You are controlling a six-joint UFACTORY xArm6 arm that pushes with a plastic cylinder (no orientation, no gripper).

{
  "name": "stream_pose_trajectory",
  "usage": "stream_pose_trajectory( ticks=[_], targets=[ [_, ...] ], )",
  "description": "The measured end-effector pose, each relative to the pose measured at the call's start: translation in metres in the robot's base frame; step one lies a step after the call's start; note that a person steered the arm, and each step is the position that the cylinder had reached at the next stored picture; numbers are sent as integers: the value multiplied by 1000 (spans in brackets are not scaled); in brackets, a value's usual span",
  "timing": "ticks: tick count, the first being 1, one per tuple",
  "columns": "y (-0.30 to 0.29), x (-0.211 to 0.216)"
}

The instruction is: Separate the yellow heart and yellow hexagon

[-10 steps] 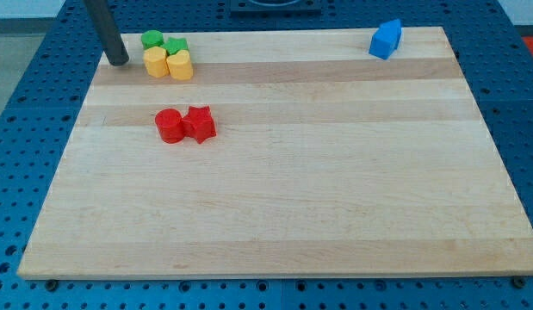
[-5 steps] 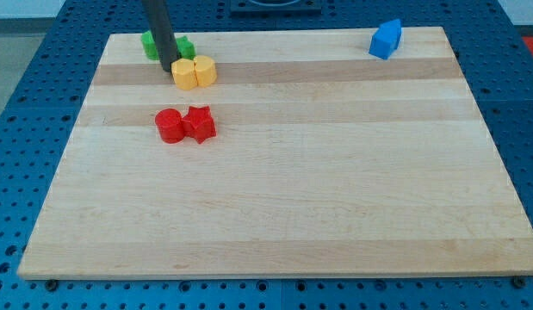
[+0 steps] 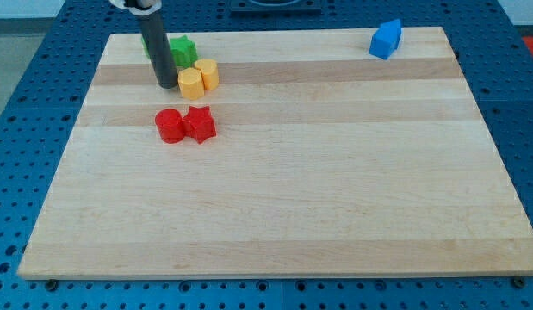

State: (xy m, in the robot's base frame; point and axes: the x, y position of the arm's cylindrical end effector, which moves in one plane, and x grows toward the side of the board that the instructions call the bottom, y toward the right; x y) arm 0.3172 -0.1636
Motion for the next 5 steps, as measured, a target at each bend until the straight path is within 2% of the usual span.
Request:
stream_pose_trajectory(
  ticks=[3,5],
  targets=[
    [69,3],
    [88,37]
  ],
)
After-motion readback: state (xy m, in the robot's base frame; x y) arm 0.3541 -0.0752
